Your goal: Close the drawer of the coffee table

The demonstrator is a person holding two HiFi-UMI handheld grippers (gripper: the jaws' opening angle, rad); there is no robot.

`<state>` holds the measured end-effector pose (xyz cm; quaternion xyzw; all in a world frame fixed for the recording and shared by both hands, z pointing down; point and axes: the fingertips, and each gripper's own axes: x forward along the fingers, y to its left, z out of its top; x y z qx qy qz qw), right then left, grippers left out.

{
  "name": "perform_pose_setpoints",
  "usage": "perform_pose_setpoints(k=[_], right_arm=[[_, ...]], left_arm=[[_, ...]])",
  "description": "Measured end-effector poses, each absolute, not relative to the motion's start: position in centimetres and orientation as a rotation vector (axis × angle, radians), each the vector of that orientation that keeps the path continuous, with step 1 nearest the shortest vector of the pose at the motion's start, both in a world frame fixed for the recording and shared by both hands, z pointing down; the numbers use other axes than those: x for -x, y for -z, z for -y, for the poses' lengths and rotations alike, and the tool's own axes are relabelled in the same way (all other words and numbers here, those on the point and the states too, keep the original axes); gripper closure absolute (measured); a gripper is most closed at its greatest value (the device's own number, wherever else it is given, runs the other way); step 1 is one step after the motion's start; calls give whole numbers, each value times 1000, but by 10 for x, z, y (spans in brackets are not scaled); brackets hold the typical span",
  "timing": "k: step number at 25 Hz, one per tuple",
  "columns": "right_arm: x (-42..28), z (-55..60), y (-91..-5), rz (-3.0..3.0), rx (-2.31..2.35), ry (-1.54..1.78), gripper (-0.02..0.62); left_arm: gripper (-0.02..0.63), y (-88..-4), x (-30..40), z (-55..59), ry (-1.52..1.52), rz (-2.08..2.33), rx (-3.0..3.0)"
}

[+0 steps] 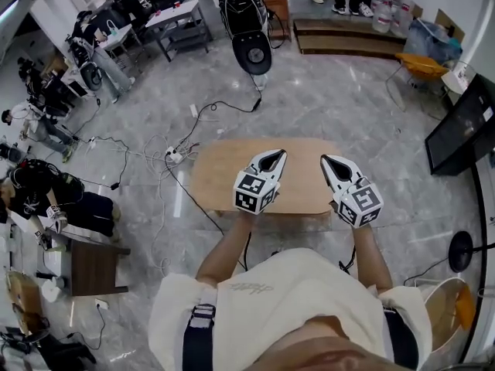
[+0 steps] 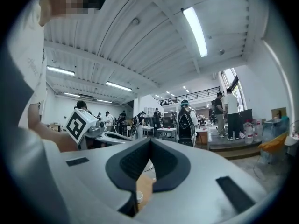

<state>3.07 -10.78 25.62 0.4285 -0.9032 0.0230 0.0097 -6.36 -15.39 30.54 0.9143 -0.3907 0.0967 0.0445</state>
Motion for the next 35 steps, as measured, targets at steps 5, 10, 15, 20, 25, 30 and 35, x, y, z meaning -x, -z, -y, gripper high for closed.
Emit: perform_pose_setpoints(k=[5,10,15,20,25,30,35], right_arm=[[-38,109,-254,2832,-1354,-98,601],[-46,105,-267,2862,-1354,-209,601],[-60,106,-273,2859,-1370,-262,601],[-65,105,-273,2867,-1369,-266,601],[-68,103,-267,2874,-1367,-253,601],[-59,100,-275,2878,-1376,-268,601],[-63,92,-278,2878,-1390,-269,601]], left_arm=[[601,-302,63,152,-305,1192,-2794],[601,-311,66,146,-322,1214,-2752],[601,-312,54,146,-326,1216,-2742],[601,-309,48,143,-329,1216,-2757],[602,-306,48,140,-327,1228,-2755],[601,-312,59,139,-315,1230,-2752],[601,-318,57,135,-321,1219,-2751]])
